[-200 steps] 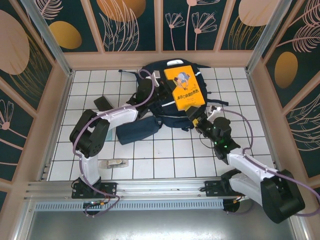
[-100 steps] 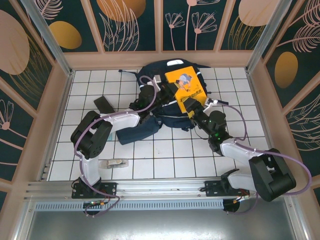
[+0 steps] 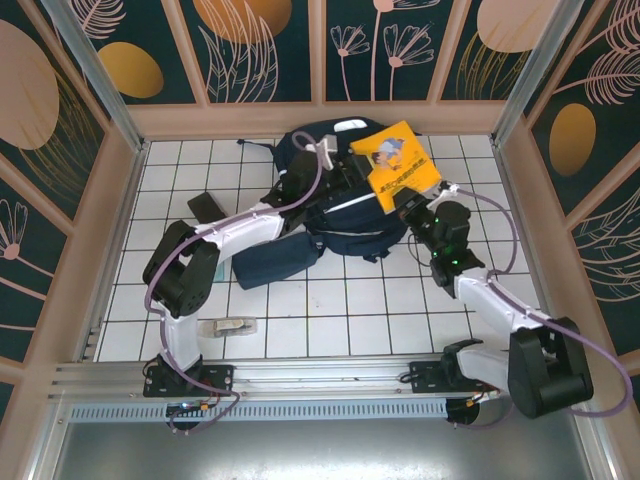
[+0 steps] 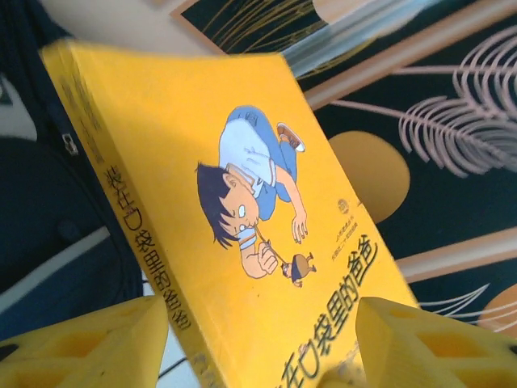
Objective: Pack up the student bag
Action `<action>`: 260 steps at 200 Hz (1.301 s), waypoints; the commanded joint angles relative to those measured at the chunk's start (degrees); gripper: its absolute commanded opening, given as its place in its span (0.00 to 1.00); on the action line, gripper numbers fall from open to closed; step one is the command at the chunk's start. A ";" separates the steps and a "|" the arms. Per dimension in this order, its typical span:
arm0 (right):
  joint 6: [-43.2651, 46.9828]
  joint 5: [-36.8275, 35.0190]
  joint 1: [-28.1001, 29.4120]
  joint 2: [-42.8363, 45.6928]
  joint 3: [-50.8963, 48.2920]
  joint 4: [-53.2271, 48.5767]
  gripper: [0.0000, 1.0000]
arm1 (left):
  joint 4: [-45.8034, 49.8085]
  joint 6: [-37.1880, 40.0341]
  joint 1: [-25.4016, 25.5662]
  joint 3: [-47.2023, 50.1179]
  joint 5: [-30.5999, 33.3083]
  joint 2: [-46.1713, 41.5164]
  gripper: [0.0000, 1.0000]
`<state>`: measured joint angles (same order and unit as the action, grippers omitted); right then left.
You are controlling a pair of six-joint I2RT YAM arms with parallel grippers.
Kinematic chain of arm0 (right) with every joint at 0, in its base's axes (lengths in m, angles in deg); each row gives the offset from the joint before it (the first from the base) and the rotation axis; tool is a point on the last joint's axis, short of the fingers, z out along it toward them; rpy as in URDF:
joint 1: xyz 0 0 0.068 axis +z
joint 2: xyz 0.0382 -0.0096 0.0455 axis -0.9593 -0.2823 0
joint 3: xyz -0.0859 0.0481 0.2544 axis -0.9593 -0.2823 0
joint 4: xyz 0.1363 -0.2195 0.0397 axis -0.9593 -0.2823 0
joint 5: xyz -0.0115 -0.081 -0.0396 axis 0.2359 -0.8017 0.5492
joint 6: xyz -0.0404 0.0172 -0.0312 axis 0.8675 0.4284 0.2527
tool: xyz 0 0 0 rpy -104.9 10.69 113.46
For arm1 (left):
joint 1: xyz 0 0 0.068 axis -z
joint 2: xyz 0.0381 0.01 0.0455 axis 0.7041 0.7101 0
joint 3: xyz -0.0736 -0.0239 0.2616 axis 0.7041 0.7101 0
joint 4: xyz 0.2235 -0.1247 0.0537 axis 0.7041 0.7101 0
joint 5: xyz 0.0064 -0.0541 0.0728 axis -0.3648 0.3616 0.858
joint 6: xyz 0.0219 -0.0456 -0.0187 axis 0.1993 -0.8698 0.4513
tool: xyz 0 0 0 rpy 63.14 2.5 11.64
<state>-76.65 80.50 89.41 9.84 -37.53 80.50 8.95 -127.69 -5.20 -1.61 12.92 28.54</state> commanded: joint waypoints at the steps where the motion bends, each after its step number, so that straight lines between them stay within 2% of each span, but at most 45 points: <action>1: 10.54 -4.17 -1.96 4.47 5.18 -9.82 0.00 | 18.63 20.08 0.05 -6.72 -1.64 3.00 0.63; 28: 14.71 -4.86 -6.27 7.65 5.47 -19.00 0.00 | 34.19 34.59 0.02 -17.87 0.87 9.38 0.63; 48: 15.94 -3.36 -9.91 10.23 4.65 -22.76 0.00 | 43.65 42.59 0.08 -26.90 3.26 15.30 0.63; 77: 16.21 0.00 -13.55 13.09 3.38 -26.05 0.00 | 53.03 49.85 0.03 -37.54 5.90 23.51 0.63; 103: 15.79 2.45 -14.78 13.62 2.01 -27.35 0.00 | 58.73 52.27 0.16 -44.02 4.26 29.16 0.64; 157: 15.42 4.36 -15.56 12.92 0.80 -27.22 0.00 | 59.21 53.79 0.35 -39.10 -1.76 29.16 0.66; 195: 15.59 4.60 -15.68 12.48 1.13 -27.72 0.00 | 56.48 52.93 0.96 -32.92 -5.51 22.95 0.67; 221: 15.23 4.95 -15.71 12.39 0.85 -27.59 0.00 | 54.29 53.10 1.24 -30.25 -4.85 20.54 0.67; 260: 14.83 5.26 -15.72 12.75 0.49 -27.81 0.00 | 57.26 54.89 2.66 -30.58 -2.00 22.33 0.67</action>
<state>-62.40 84.59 74.27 21.86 -37.12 48.65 62.81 -74.84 -4.15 -32.95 10.54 51.25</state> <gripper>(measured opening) 0.146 0.669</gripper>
